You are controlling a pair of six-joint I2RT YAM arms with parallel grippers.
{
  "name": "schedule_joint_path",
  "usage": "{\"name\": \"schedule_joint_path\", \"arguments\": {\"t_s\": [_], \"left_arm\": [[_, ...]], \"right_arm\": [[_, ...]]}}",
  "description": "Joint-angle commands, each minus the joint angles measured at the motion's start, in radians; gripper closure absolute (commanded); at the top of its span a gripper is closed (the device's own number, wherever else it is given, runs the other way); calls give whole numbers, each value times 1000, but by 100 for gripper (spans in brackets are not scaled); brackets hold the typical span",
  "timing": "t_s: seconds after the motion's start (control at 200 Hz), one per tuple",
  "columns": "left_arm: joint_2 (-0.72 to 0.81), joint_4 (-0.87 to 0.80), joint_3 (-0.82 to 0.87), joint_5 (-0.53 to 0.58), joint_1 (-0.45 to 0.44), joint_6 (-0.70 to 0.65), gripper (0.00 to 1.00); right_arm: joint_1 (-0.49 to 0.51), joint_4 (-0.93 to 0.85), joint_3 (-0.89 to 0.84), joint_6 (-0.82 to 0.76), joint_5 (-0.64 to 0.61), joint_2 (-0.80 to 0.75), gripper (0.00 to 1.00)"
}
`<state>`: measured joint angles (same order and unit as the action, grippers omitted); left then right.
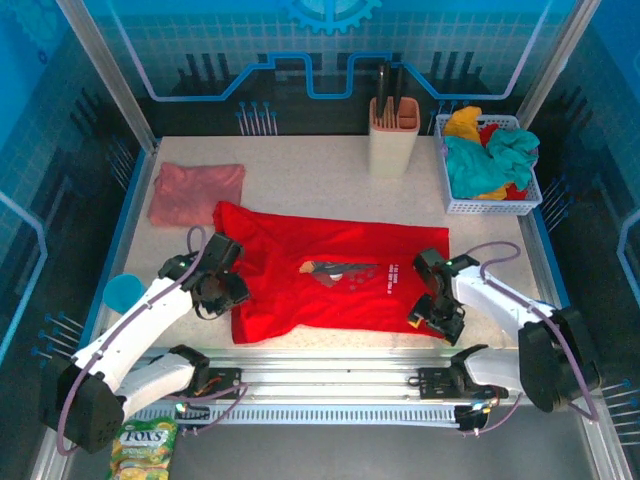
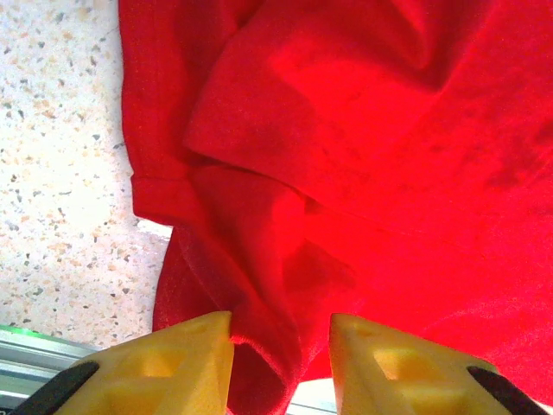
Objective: Fold and stack the t-shirts
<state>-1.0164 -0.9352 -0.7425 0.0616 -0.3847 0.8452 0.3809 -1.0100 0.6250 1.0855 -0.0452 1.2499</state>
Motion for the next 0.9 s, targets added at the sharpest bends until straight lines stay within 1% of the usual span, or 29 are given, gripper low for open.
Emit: {"name": "schedule_joint_path", "arguments": {"t_s": [0.0,0.115,0.24,0.3,0.38,0.435,0.495,0.53,0.66,0.745,0.82,0.895], "left_arm": [[6,-1,-26,-12,-10,-26,65],[2,21,-18,-28,-8,-26,65],[2,44,-9,-45,-10,-30,65],[-3,44,-12,-48,-9,-37,65],[-5,46,-20,-49,-9,-44,65],[-3,51,-23,-54,-9,-45,65],[0,57,-19,-61,-8,-47,65],[3,60,-18,-66,-9,-47,65],[12,61,-17,-67,-9,-54,65],[20,59,-16,-67,-9,-54,65],[24,60,-14,-68,-8,-55,65],[27,61,-12,-69,-8,-54,65]], "right_arm": [[28,-8,45,45,3,47,27],[85,-13,85,99,-19,103,30],[121,-36,103,165,-51,132,35],[138,-31,105,209,-42,128,33],[186,-70,126,280,-80,117,29],[202,-80,112,340,-78,93,25],[203,-51,71,413,-58,46,20],[209,-26,46,451,-51,13,20],[214,-7,2,546,-67,-78,19],[214,8,-33,609,-59,-126,21],[217,21,-53,630,-59,-154,21],[217,16,-74,659,-65,-160,26]]}}
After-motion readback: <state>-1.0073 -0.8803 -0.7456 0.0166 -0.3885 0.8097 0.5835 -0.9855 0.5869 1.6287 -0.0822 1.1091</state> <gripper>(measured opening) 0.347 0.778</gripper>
